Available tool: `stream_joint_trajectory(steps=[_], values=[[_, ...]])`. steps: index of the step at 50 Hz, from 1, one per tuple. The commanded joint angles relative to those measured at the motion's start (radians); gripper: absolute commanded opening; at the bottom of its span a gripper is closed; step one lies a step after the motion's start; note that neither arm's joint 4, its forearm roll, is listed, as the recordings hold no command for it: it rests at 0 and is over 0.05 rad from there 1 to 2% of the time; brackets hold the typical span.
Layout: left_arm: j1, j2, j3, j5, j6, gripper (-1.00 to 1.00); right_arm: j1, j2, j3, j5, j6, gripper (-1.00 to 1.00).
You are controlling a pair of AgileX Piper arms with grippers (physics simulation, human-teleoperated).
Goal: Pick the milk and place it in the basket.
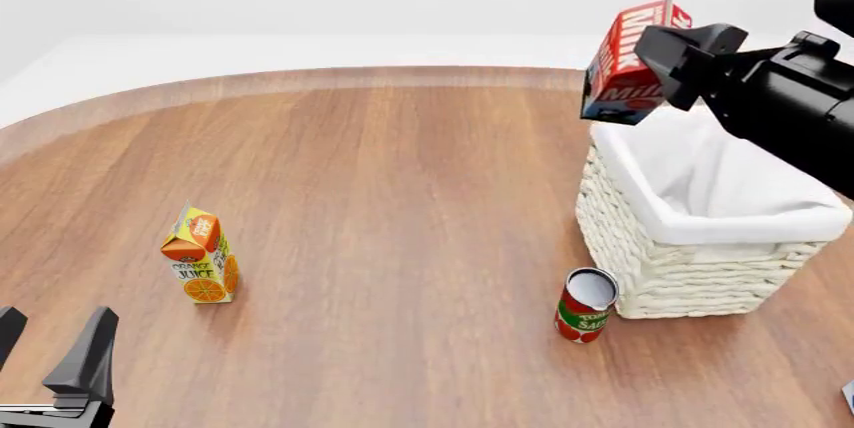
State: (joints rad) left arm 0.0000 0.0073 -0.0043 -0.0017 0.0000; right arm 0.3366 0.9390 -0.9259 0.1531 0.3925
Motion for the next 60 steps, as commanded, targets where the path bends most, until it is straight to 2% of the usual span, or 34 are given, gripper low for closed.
stream_joint_trajectory(steps=[1,13,29,60], values=[[0.0,0.0,0.0,0.0,0.0,1.0,-0.065,-0.024,-0.026,0.012,0.01,-1.0],[0.0,0.0,0.0,0.0,0.0,1.0,-0.107,0.018,-0.08,0.039,0.01,-1.0],[0.0,0.0,0.0,0.0,0.0,1.0,-0.207,0.081,-0.157,0.083,-0.029,-1.0],[0.0,0.0,0.0,0.0,0.0,1.0,-0.3,0.104,-0.101,0.071,-0.018,-1.0]])
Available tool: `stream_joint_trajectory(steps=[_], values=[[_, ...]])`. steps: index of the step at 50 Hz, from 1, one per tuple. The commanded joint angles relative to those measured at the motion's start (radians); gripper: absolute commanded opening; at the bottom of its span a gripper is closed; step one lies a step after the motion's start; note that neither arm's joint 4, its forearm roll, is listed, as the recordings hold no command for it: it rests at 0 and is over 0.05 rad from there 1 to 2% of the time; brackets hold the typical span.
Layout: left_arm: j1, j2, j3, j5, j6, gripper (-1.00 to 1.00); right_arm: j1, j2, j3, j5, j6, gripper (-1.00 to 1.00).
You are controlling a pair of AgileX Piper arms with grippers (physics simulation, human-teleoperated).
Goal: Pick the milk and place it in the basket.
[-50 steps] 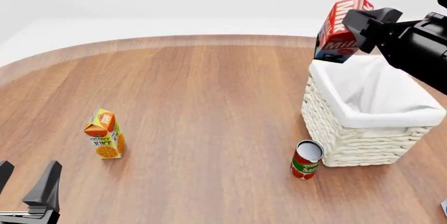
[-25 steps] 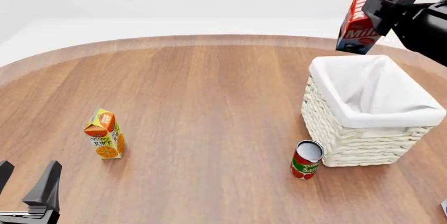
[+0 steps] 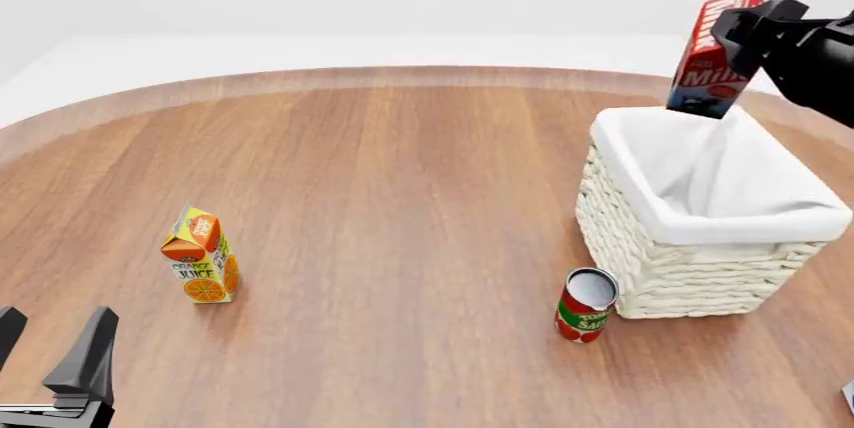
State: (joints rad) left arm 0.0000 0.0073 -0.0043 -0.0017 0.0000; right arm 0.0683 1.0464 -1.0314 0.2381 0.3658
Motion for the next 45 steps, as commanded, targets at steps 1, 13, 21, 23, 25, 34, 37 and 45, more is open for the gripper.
stream_joint_trajectory(steps=[1,13,21,23,25,34,37,45], values=[[0.0,0.0,0.0,0.0,0.0,1.0,-0.034,-0.004,0.007,-0.015,0.01,-1.0],[0.0,0.0,0.0,0.0,0.0,1.0,-0.068,0.006,0.023,-0.029,0.006,-1.0],[0.0,0.0,0.0,0.0,0.0,1.0,-0.093,0.018,0.045,-0.05,0.005,-1.0],[0.0,0.0,0.0,0.0,0.0,1.0,-0.102,0.022,0.05,-0.057,0.006,-1.0],[0.0,0.0,0.0,0.0,0.0,1.0,-0.108,0.027,0.058,-0.066,0.008,-1.0],[0.0,0.0,0.0,0.0,0.0,1.0,-0.122,0.071,0.091,-0.109,0.013,-1.0],[0.0,0.0,0.0,0.0,0.0,1.0,-0.124,0.092,0.095,-0.126,0.014,-1.0],[0.0,0.0,0.0,0.0,0.0,1.0,-0.131,0.132,0.112,-0.165,0.022,-1.0]])
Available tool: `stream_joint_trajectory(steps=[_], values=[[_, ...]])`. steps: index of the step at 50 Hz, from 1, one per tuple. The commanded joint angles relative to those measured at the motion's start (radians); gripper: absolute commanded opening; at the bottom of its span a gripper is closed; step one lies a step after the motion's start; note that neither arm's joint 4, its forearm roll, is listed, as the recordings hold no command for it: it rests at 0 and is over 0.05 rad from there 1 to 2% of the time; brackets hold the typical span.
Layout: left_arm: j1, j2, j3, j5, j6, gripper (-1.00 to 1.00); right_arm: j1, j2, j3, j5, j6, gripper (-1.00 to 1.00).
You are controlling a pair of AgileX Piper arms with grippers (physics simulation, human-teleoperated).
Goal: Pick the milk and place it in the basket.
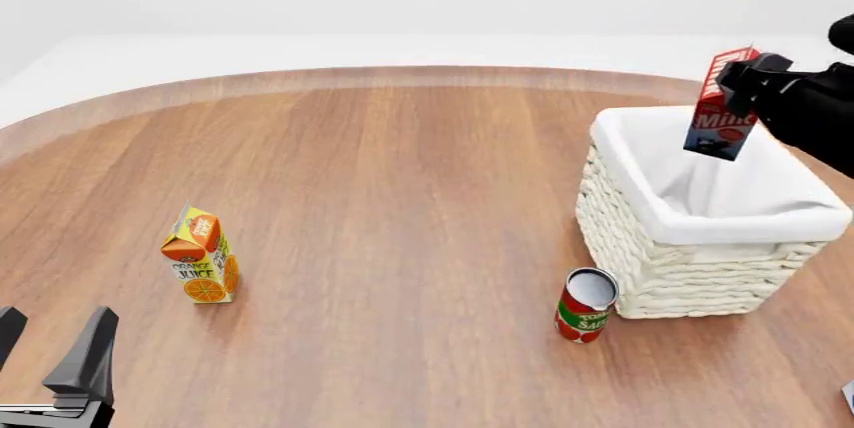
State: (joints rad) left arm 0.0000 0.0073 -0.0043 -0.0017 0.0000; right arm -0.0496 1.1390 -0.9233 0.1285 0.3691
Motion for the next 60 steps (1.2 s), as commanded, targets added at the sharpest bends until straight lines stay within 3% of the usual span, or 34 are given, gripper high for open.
stream_joint_trajectory(steps=[1,60], values=[[0.0,0.0,0.0,0.0,0.0,1.0,-0.016,0.046,0.001,-0.055,0.013,-1.0],[0.0,0.0,0.0,0.0,0.0,1.0,-0.032,0.232,0.06,-0.187,0.042,-1.0]])
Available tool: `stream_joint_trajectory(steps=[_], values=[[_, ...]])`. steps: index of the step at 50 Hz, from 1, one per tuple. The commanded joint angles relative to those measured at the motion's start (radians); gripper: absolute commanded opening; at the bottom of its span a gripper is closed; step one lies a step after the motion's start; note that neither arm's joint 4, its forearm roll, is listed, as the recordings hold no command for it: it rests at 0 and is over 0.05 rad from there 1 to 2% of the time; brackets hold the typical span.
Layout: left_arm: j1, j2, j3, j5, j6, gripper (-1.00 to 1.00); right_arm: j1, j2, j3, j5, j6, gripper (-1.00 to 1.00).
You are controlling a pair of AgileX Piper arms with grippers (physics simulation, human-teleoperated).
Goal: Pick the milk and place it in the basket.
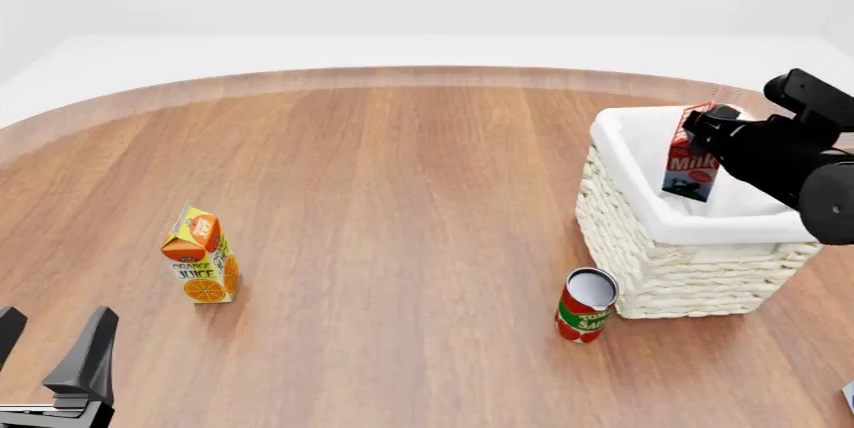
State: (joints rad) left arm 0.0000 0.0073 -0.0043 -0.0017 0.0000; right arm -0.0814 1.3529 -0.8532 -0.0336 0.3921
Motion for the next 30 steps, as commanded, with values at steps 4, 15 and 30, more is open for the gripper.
stream_joint_trajectory(steps=[4,15,30], values=[[0.0,0.0,0.0,0.0,0.0,1.0,-0.002,0.036,-0.004,-0.032,0.015,-1.0],[0.0,0.0,0.0,0.0,0.0,1.0,-0.002,0.06,0.0,-0.043,0.007,-1.0],[0.0,0.0,0.0,0.0,0.0,1.0,-0.016,0.117,-0.003,-0.075,0.0,-1.0]])
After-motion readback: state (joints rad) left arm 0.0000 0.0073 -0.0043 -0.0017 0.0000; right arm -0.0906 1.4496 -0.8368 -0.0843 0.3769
